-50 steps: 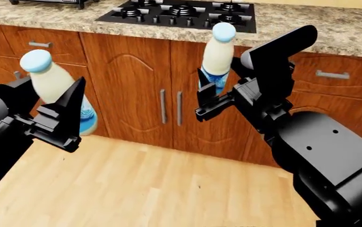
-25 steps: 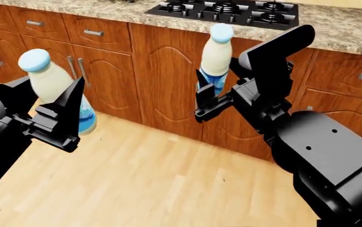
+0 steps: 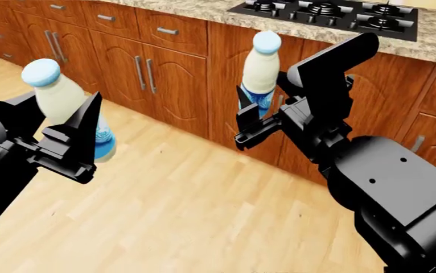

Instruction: Move the drinks to the dining counter.

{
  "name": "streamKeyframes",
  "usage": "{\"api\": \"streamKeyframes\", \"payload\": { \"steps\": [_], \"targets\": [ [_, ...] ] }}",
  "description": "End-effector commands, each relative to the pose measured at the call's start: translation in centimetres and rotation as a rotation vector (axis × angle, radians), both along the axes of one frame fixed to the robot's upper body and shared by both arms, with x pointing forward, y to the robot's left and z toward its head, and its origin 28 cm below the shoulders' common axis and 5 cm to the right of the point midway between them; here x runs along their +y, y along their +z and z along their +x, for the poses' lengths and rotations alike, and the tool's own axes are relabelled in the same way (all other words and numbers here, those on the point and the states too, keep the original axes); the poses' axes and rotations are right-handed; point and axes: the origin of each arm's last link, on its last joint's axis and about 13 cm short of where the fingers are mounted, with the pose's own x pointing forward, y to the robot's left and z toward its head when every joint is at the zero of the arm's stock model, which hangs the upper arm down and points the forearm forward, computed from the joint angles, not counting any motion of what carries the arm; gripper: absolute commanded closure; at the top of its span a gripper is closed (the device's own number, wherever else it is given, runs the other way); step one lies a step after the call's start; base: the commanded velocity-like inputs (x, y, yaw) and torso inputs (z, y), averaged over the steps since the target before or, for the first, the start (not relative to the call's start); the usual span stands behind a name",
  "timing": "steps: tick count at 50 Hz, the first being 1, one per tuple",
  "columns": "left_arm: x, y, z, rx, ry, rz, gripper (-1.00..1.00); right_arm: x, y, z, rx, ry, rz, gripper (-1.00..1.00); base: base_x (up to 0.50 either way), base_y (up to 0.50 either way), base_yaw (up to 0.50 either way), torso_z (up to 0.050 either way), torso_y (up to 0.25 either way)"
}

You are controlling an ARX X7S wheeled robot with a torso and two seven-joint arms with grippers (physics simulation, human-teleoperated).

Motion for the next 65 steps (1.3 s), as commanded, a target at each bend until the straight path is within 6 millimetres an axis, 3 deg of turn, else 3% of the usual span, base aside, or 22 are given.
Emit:
{"api": "streamKeyframes", "payload": {
  "steps": [1, 65],
  "targets": [
    [-0.01, 0.15, -0.09, -0.01, 0.007, -0.006, 1.0, -0.17, 0.1, -0.08, -0.021, -0.013, -0.008, 1.0, -0.17, -0.1, 0.5, 0.01, 0.0],
    [-0.01, 0.2, -0.15, -0.011, 0.009, -0.006, 1.0, -0.38, -0.25, -0.37, -0.019, -0.026, -0.041, 1.0, -0.11, -0.09, 0.5, 0.0, 0.0]
  ]
}}
